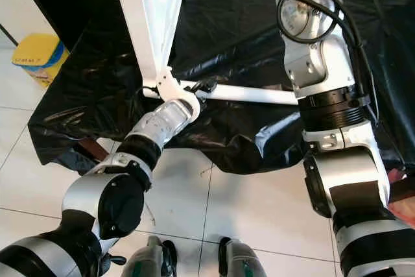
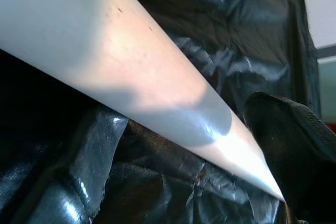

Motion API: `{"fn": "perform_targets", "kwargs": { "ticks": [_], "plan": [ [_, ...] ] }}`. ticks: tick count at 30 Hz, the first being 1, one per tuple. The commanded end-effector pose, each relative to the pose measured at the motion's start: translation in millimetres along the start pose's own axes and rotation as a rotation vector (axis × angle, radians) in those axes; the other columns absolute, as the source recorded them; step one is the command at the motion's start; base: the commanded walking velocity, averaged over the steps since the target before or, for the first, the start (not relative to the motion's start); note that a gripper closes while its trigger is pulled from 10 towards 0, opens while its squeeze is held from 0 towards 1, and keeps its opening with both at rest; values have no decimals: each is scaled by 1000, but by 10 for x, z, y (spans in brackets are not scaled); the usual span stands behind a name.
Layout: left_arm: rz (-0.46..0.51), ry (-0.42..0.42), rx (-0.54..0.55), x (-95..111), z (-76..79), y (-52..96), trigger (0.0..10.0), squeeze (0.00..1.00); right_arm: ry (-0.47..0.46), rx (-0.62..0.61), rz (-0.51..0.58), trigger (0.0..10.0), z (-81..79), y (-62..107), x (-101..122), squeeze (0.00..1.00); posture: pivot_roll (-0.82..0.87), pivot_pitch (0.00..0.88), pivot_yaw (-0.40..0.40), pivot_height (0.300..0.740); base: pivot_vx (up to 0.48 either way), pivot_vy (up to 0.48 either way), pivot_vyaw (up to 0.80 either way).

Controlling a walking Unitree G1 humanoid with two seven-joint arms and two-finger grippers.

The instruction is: Building children table

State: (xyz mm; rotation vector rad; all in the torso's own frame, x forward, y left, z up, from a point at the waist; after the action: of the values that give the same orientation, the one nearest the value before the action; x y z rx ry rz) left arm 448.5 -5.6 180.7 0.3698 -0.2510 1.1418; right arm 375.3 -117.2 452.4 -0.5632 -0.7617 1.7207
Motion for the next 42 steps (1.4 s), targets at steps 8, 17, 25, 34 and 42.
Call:
{"fn": "perform_targets", "kwargs": {
  "ticks": [8, 17, 25, 34, 42],
  "plan": [
    [41, -26, 99, -227, 28, -22, 10000, 0, -226, -167, -197, 0, 553, 12, -410, 0, -95, 193, 83, 740, 0, 0, 0],
    [78, 19, 55, -213, 254, -45, 7804, 0, -266, -163, -204, 0, 598, 6, -431, 0, -105, 188, 82, 740, 0, 0, 0],
    [172, 225, -138, -38, 853, -20, 0, 0, -299, -139, -200, 0, 584, -34, -375, 0, -120, 192, 81, 740, 0, 0, 0],
    [360, 156, -417, 576, 1453, 192, 0, 0, -311, -130, -174, 0, 640, -63, -305, 0, -127, 204, 73, 740, 0, 0, 0],
    [472, 95, -602, 891, 1832, 446, 0, 0, -303, -140, -144, 0, 719, -75, -268, 0, -134, 212, 62, 740, 0, 0, 0]
  ]
}}
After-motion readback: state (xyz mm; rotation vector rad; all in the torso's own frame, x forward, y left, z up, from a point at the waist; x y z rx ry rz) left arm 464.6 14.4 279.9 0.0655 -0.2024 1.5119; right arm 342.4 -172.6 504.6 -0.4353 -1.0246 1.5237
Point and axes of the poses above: a point about 5 cm out from each wrist's last joint towards the gripper, its own y axis pointing back from the gripper into the wrist, its own x axis along the axis of the wrist's last joint, z = x × y, the point moved 6 cm from there along -y, pointing out of the wrist towards the gripper, and after that the axes turned 14 degrees about y, right-handed, at the moved point
